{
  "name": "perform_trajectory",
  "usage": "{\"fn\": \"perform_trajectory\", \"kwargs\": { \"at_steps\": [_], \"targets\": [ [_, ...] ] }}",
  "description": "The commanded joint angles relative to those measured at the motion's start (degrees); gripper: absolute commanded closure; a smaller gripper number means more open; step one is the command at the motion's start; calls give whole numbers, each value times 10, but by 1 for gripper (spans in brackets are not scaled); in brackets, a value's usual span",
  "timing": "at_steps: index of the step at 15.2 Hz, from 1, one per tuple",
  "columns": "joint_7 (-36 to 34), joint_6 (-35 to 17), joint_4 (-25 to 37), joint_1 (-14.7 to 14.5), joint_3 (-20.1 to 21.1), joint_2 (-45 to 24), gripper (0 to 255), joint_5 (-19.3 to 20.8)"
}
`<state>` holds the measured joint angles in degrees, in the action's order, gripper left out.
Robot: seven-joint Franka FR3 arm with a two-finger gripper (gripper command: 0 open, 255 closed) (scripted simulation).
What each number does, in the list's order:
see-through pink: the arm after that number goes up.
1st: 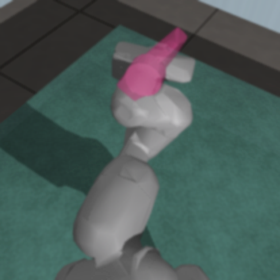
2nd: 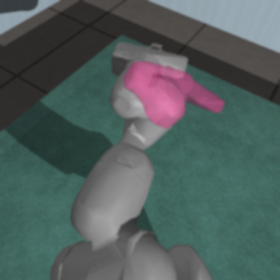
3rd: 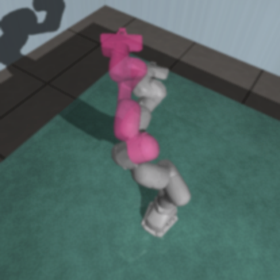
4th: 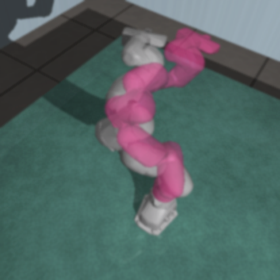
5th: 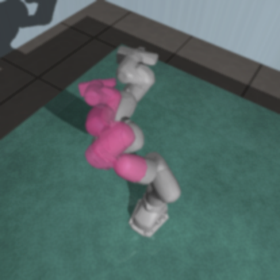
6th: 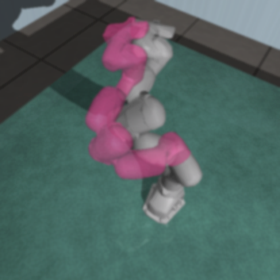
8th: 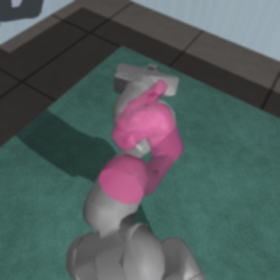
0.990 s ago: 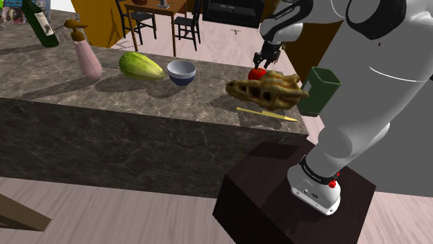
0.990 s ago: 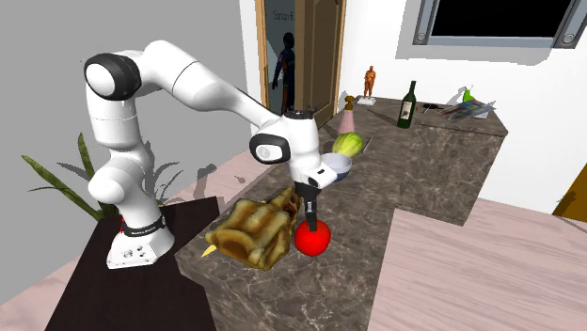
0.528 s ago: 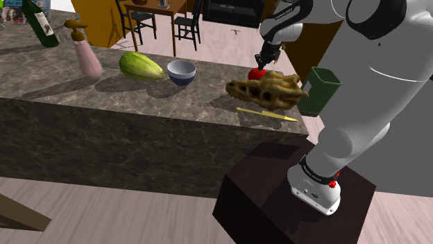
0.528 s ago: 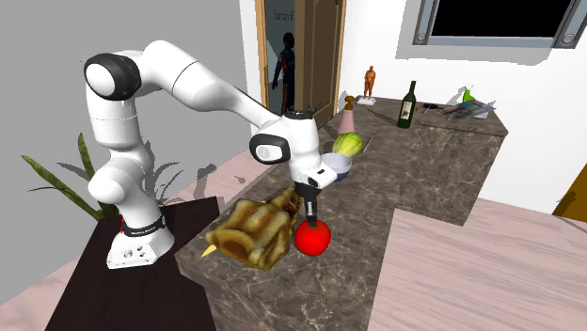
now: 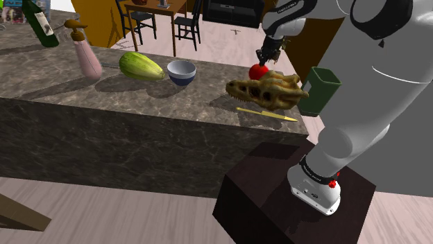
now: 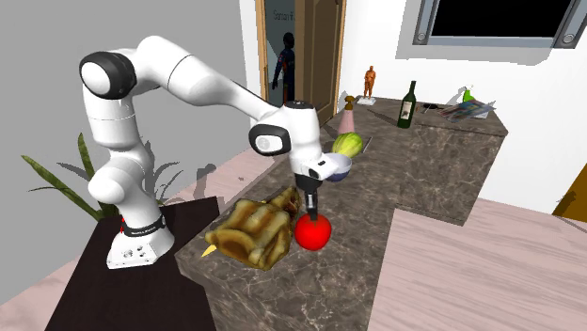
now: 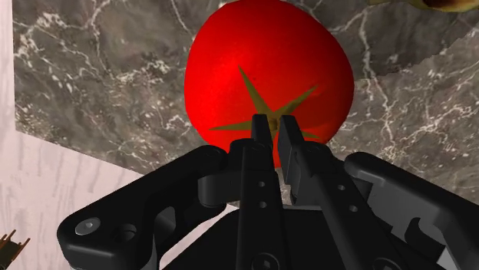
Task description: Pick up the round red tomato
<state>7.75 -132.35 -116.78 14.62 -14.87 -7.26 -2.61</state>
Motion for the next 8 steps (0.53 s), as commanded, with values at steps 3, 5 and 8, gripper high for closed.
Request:
{"fn": "perform_trajectory", "kwargs": {
  "at_steps": [3, 5, 8],
  "targets": [
    [-4, 29, 14, -1, -1, 15, 255, 6],
    [-5, 43, 23, -1, -1, 21, 255, 8],
    [-7, 65, 37, -2, -1, 29, 255, 11]
  ]
}}
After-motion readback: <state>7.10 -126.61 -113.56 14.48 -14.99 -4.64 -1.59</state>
